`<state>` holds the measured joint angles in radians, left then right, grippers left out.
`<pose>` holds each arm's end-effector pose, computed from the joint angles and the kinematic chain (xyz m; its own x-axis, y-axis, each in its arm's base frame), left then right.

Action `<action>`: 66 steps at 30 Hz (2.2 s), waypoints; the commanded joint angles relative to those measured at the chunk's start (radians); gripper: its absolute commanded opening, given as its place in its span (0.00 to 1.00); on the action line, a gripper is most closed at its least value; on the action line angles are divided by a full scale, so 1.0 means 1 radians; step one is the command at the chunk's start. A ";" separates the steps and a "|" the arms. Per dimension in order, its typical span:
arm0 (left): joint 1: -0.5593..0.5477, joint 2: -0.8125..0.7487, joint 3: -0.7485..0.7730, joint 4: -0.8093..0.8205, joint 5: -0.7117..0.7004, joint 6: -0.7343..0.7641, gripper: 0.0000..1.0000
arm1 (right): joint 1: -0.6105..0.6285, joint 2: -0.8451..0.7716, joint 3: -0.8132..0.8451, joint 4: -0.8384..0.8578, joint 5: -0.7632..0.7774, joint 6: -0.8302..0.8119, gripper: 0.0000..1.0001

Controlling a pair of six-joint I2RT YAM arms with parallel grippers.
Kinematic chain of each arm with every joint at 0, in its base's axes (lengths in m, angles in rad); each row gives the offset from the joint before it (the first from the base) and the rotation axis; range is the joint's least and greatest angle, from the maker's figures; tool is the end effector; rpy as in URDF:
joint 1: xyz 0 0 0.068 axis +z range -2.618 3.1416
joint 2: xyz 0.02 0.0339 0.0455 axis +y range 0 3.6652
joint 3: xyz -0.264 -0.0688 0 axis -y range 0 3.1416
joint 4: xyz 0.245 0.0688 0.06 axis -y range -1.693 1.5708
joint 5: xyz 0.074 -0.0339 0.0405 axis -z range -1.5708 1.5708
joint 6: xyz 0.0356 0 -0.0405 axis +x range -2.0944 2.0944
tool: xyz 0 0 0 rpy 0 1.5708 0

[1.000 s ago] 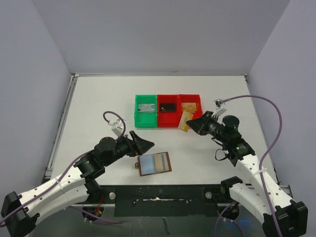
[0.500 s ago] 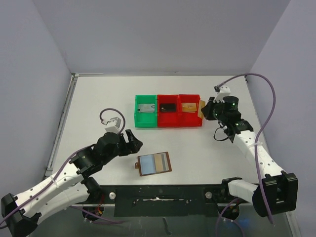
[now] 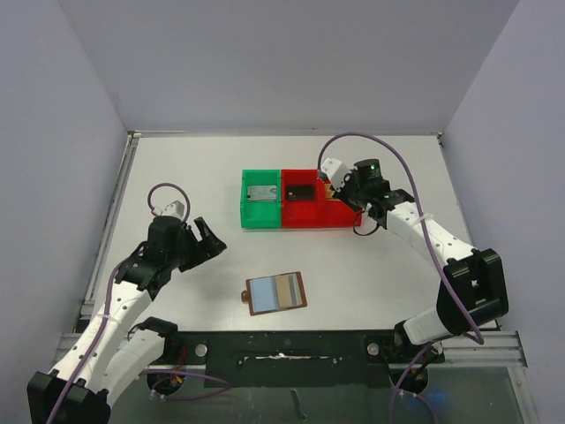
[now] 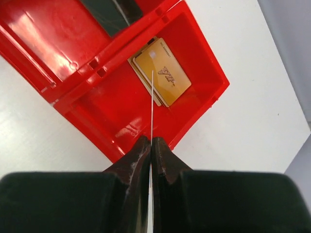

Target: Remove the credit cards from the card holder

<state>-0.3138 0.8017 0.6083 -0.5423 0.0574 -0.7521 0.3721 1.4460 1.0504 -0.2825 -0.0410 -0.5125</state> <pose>0.1607 -0.0543 0.2415 -0.7043 -0.4885 -0.5151 -0.1815 0.8254 -0.5346 0.2991 0.1183 0.2677 -0.3166 -0.6495 -0.6913 -0.6291 0.6892 -0.3595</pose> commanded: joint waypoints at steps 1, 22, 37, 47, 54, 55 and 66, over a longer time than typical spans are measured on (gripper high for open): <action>0.013 -0.003 0.008 0.047 0.109 0.055 0.77 | -0.030 0.031 0.090 -0.043 -0.050 -0.225 0.00; 0.012 0.018 -0.004 0.076 0.131 0.070 0.77 | -0.079 0.221 0.200 -0.061 -0.166 -0.518 0.00; 0.016 0.045 0.005 0.084 0.126 0.091 0.77 | -0.078 0.397 0.338 -0.084 -0.117 -0.615 0.00; 0.019 0.058 0.013 0.077 0.121 0.106 0.77 | -0.080 0.493 0.400 -0.075 -0.101 -0.650 0.00; 0.021 0.057 0.012 0.076 0.122 0.106 0.77 | -0.081 0.533 0.382 -0.026 -0.074 -0.656 0.01; 0.021 0.057 0.012 0.076 0.124 0.106 0.77 | -0.079 0.535 0.379 -0.026 -0.069 -0.659 0.01; 0.020 0.065 0.011 0.084 0.133 0.108 0.77 | -0.076 0.522 0.361 -0.053 -0.083 -0.667 0.26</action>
<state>-0.2993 0.8688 0.5991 -0.5186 0.1730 -0.6674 0.2943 1.9900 1.4097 -0.3424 -0.1146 -1.1713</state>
